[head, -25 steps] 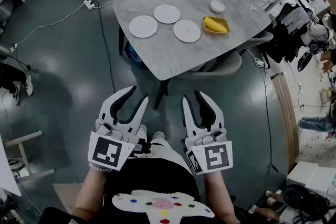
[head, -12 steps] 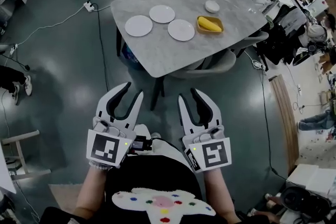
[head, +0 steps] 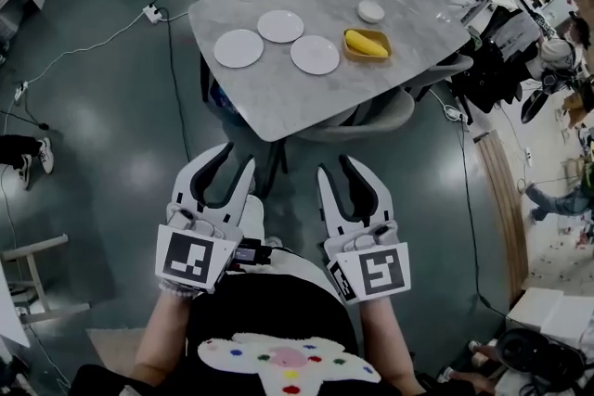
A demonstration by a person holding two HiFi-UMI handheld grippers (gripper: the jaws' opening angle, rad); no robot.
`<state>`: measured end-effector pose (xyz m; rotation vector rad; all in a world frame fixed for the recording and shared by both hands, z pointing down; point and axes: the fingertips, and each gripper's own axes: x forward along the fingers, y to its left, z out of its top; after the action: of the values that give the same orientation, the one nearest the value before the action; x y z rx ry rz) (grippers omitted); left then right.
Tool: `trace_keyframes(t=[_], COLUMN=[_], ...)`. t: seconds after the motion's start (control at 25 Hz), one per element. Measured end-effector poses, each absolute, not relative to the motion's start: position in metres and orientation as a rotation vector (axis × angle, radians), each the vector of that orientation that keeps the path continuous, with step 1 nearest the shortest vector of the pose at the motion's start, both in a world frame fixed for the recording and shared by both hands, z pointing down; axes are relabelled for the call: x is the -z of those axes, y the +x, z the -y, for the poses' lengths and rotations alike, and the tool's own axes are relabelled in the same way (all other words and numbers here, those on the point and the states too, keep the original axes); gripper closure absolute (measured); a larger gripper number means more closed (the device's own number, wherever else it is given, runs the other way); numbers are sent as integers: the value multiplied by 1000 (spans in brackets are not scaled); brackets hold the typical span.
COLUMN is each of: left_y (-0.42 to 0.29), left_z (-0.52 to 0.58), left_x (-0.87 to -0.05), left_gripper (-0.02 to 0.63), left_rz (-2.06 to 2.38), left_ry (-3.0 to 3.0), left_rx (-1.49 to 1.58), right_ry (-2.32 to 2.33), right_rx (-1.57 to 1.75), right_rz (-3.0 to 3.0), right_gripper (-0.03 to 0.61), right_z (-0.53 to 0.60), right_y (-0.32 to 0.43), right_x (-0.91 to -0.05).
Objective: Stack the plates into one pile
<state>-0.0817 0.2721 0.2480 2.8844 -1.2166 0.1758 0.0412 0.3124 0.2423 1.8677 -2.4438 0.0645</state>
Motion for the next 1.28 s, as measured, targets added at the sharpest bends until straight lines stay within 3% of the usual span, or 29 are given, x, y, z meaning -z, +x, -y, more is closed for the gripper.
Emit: trace_keyframes(t=[1.28], left_y=[-76], left_z=[-13], left_x=[-264], left_gripper=[506], left_rz=[860], left_ry=[3006], left_rx=[-307], right_ry=[1958], right_rx=[-203], right_rz=[2254], right_gripper=[468], right_z=[-49], right_y=[34], right_x=[-258])
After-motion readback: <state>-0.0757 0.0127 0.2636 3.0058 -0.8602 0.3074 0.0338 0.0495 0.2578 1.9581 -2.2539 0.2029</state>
